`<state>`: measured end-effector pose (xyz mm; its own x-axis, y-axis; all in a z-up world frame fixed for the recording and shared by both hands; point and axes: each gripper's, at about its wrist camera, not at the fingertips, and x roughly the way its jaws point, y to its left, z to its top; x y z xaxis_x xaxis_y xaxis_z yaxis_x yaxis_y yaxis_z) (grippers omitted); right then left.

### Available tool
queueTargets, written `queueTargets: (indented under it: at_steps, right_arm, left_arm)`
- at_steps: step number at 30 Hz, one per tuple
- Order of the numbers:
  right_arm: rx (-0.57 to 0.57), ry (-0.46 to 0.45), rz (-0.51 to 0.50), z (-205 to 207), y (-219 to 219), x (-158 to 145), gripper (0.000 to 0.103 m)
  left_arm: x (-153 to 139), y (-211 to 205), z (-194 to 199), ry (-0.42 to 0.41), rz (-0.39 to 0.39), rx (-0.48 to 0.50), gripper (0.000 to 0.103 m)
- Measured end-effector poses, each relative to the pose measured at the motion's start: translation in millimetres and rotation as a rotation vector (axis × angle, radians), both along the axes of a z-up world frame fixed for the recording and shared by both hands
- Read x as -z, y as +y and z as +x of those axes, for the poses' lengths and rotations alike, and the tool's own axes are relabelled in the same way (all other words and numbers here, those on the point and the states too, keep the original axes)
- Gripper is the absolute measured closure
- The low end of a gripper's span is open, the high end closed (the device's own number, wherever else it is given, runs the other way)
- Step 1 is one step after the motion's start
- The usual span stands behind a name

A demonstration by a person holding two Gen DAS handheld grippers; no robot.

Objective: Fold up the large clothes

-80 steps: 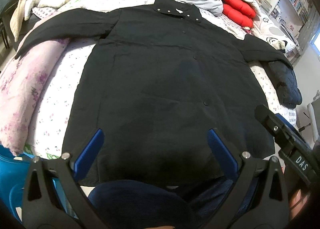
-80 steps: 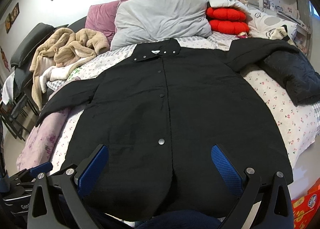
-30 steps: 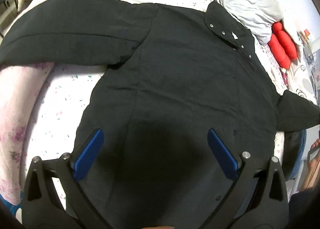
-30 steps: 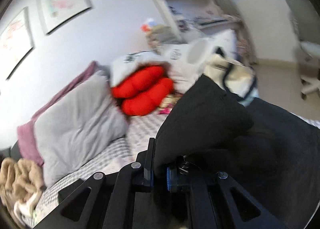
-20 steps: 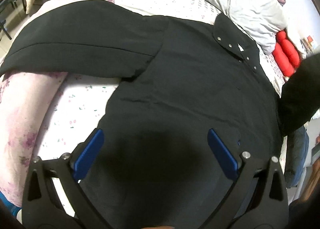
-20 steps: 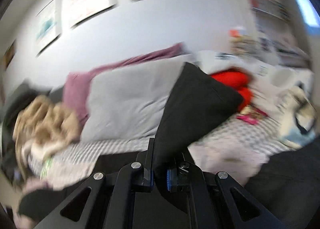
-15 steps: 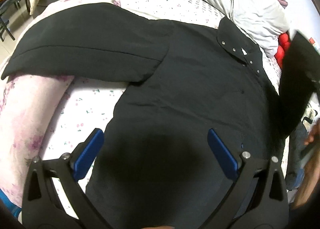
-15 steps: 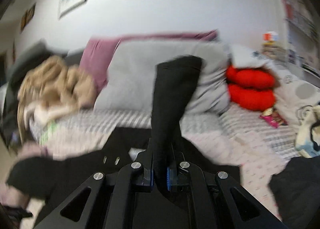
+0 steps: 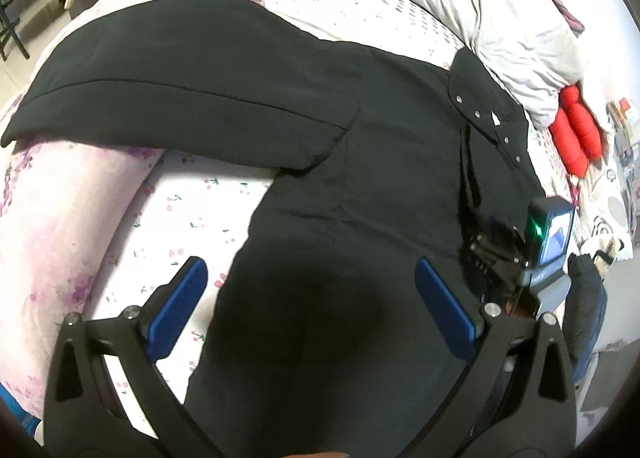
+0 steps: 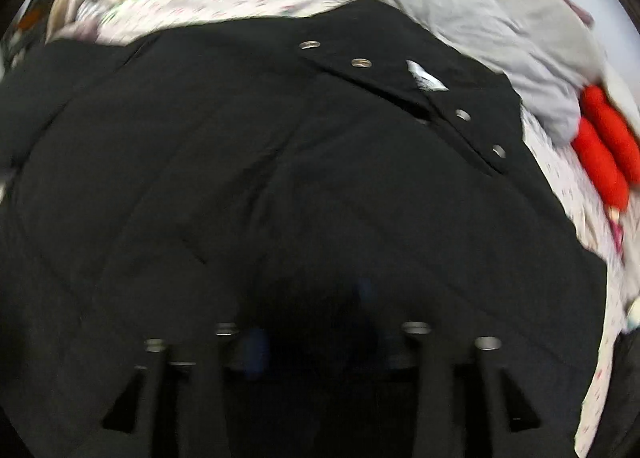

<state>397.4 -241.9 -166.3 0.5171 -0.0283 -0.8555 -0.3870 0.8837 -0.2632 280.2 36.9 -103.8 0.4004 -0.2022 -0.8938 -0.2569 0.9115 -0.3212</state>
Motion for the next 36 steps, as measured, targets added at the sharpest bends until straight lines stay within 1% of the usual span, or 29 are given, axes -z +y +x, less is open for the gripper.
queueTargets:
  at_steps: [1,2,5,7,11,13,15,16,17,20,21,22,24,25,28,29,30,31,32,33,34,35,36]
  right_arm:
    - [-0.009,0.022,0.017,-1,3,-2,0.038]
    - [-0.014,0.04,0.041,-2,4,-6,0.037]
    - [-0.048,0.088,0.247,-8,8,-30,0.037]
    - [-0.048,0.087,0.329,-14,14,-48,0.034]
    - [-0.021,0.116,0.389,-24,24,-68,0.034]
    - [-0.012,0.134,0.399,-29,31,-78,0.034]
    - [-0.008,0.134,0.395,-33,38,-92,0.033]
    - [-0.015,0.137,0.404,-40,44,-100,0.033]
    - [-0.022,0.143,0.414,-44,50,-105,0.033]
    - [-0.052,0.172,0.465,-62,63,-120,0.032]
    - [-0.056,0.182,0.472,-69,68,-122,0.029]
    - [-0.053,0.194,0.473,-76,70,-122,0.027]
    - [-0.031,0.214,0.472,-84,72,-121,0.027]
    - [-0.006,0.233,0.476,-87,71,-118,0.027]
    - [0.04,0.274,0.5,-94,65,-117,0.027]
    - [0.054,0.28,0.513,-97,61,-119,0.027]
    - [0.067,0.279,0.528,-101,57,-121,0.027]
    - [0.082,0.275,0.55,-105,51,-125,0.027]
    - [0.092,0.271,0.573,-108,46,-127,0.027]
    - [0.102,0.266,0.597,-112,42,-130,0.027]
    - [0.112,0.26,0.62,-116,37,-132,0.026]
    - [0.126,0.259,0.644,-122,32,-133,0.026]
    - [0.138,0.27,0.667,-126,28,-134,0.026]
  left_arm:
    - [0,6,1,0.0,-0.01,-0.013,0.0]
    - [-2,12,2,-0.001,-0.019,-0.025,0.0]
    - [-5,34,6,-0.009,-0.034,-0.076,0.0]
    - [-5,55,8,-0.013,-0.038,-0.128,0.0]
    - [-4,104,5,-0.012,-0.039,-0.247,0.0]
    - [-5,127,3,-0.023,-0.035,-0.293,0.0]
    - [-6,154,-1,-0.038,-0.032,-0.359,0.0]
    - [-5,172,-4,-0.047,-0.036,-0.407,0.0]
    - [-2,182,-5,-0.048,-0.039,-0.437,0.0]
    - [17,222,-11,-0.036,-0.076,-0.583,0.0]
    - [23,228,-13,-0.032,-0.074,-0.628,0.0]
    - [32,231,-11,-0.018,-0.083,-0.65,0.0]
    - [49,230,-3,0.024,-0.135,-0.629,0.0]
    - [53,230,0,0.024,-0.139,-0.632,0.0]
    - [49,227,4,-0.019,-0.106,-0.648,0.0]
    - [48,227,5,-0.032,-0.104,-0.647,0.005]
    - [47,226,7,-0.048,-0.098,-0.651,0.015]
    - [46,226,8,-0.071,-0.088,-0.652,0.022]
    - [45,228,11,-0.083,-0.079,-0.651,0.034]
    - [43,231,12,-0.094,-0.062,-0.66,0.049]
    - [41,234,10,-0.115,-0.062,-0.672,0.06]
    - [38,237,7,-0.14,-0.092,-0.675,0.083]
    - [37,239,5,-0.172,-0.152,-0.679,0.088]
